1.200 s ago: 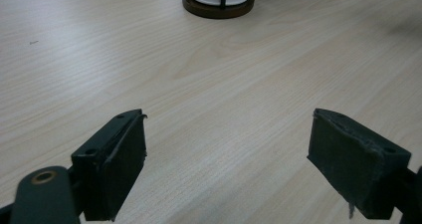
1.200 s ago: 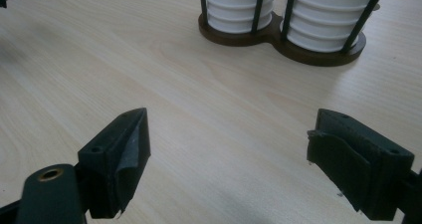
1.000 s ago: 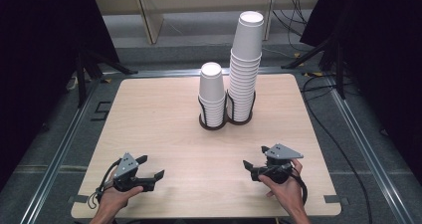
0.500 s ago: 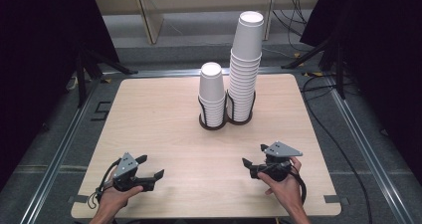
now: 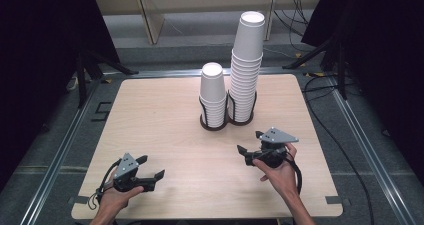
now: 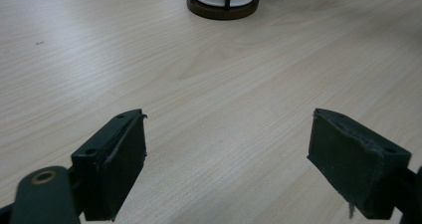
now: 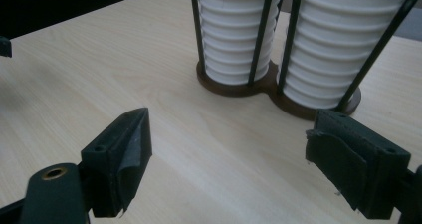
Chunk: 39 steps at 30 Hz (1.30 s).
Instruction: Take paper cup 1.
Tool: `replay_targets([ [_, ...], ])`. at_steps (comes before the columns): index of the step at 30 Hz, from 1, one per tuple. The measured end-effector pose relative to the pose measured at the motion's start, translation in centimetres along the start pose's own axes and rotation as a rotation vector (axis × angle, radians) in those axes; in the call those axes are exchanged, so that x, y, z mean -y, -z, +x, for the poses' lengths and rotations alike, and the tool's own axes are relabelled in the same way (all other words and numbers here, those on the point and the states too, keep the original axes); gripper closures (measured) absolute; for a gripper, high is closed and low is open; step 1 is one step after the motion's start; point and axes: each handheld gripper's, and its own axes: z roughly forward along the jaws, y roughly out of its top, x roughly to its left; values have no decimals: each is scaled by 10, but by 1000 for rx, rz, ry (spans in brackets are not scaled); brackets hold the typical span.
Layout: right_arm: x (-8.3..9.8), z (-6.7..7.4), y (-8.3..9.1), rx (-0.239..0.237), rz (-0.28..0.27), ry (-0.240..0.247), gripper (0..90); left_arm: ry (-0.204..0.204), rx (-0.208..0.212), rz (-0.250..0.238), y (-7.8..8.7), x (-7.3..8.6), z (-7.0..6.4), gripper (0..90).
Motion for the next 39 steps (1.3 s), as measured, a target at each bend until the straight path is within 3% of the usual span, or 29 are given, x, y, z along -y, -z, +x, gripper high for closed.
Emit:
replay_targets([
  [2,-2,0,-3,-16,-10,-9,176,0,3,0,0,0,0,147],
  [3,-8,-2,-5,-1,-9,16,174,-1,4,2,0,0,0,147],
  [4,-10,-1,-6,-8,-7,-6,174,-3,-2,5,1,0,0,148],
  [10,-23,-3,-11,-6,-28,16,174,-5,8,-8,0,0,-1,147],
  [11,-25,-2,-13,-20,-35,-3,175,-5,6,-5,0,0,-1,148],
  [16,-41,-2,-18,-23,-51,7,175,-4,6,-6,0,0,-1,147],
  [19,-54,-2,-24,-38,-83,7,174,-5,2,6,0,0,0,147],
  [20,-59,-3,-25,-18,-91,23,172,-10,5,5,0,0,0,147],
  [23,-74,-1,-33,-40,-107,12,162,-12,11,-3,0,0,-1,148],
  [26,-81,0,-36,-32,-91,23,159,-10,11,-4,0,0,-1,147],
  [37,-106,2,-64,-19,-118,20,156,-12,8,2,0,0,-1,147],
  [39,-110,3,-66,-12,-100,12,156,-9,9,1,0,0,-1,147],
])
